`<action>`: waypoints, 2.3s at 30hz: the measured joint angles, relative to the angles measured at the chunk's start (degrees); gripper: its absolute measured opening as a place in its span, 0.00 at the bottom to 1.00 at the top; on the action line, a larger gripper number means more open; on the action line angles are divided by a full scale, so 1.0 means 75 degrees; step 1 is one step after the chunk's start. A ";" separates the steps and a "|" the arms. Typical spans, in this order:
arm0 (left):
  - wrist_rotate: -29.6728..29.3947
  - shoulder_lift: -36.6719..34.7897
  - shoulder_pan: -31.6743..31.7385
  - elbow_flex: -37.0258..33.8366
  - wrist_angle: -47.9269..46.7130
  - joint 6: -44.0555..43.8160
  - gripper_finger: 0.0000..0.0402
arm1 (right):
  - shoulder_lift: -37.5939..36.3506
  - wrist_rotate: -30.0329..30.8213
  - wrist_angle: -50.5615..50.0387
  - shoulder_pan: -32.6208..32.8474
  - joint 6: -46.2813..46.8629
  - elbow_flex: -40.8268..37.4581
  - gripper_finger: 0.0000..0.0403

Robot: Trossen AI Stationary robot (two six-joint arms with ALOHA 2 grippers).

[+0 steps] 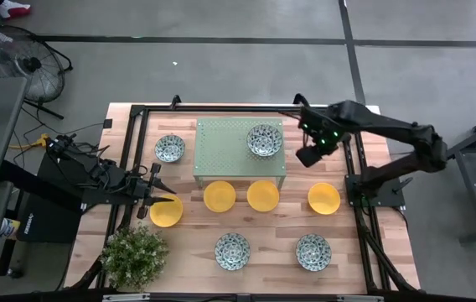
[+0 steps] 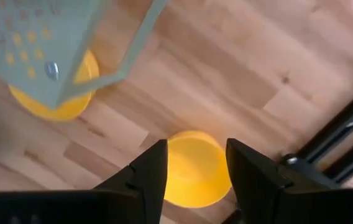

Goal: Pick & Place Mini bowls
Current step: Put the yellow bowl on the shelf

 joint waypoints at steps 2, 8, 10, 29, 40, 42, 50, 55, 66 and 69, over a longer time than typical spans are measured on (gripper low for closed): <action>0.0000 0.0002 0.0000 0.0000 -0.0002 0.0000 0.26 | -0.0399 -0.0091 0.0247 0.0170 0.0191 -0.0508 0.37; -0.0002 0.0000 0.0002 -0.0001 -0.0002 0.0002 0.26 | -0.1238 -0.0043 0.0421 0.0705 0.0398 -0.1809 0.37; 0.0000 0.0000 0.0001 -0.0003 -0.0002 0.0001 0.26 | -0.1387 -0.0065 0.0408 0.0904 0.0645 -0.2143 0.37; 0.0000 0.0002 0.0001 -0.0002 -0.0002 0.0002 0.26 | -0.2222 0.0086 0.0760 0.2842 0.4704 -0.4136 0.37; -0.0002 0.0000 0.0001 0.0000 -0.0002 0.0001 0.26 | -0.1594 -0.0109 0.1824 0.3561 0.6813 -0.4136 0.35; 0.0000 0.0000 0.0002 -0.0001 -0.0002 0.0003 0.26 | -0.1435 -0.0195 0.2018 0.3736 0.7187 -0.4136 0.35; -0.0001 0.0000 0.0001 -0.0002 -0.0001 0.0000 0.26 | -0.0650 -0.0485 0.3653 0.3928 0.7238 -0.4136 0.35; -0.0001 0.0001 0.0001 -0.0002 -0.0001 0.0000 0.26 | -0.0123 -0.0555 0.4332 0.3876 0.6573 -0.4136 0.34; 0.0000 0.0000 0.0002 -0.0001 -0.0002 0.0000 0.26 | 0.0652 -0.0905 0.4517 0.3876 0.6059 -0.4136 0.34; -0.0003 0.0000 0.0003 -0.0003 0.0000 0.0003 0.26 | 0.0657 -0.0907 0.4661 0.3876 0.5772 -0.4136 0.34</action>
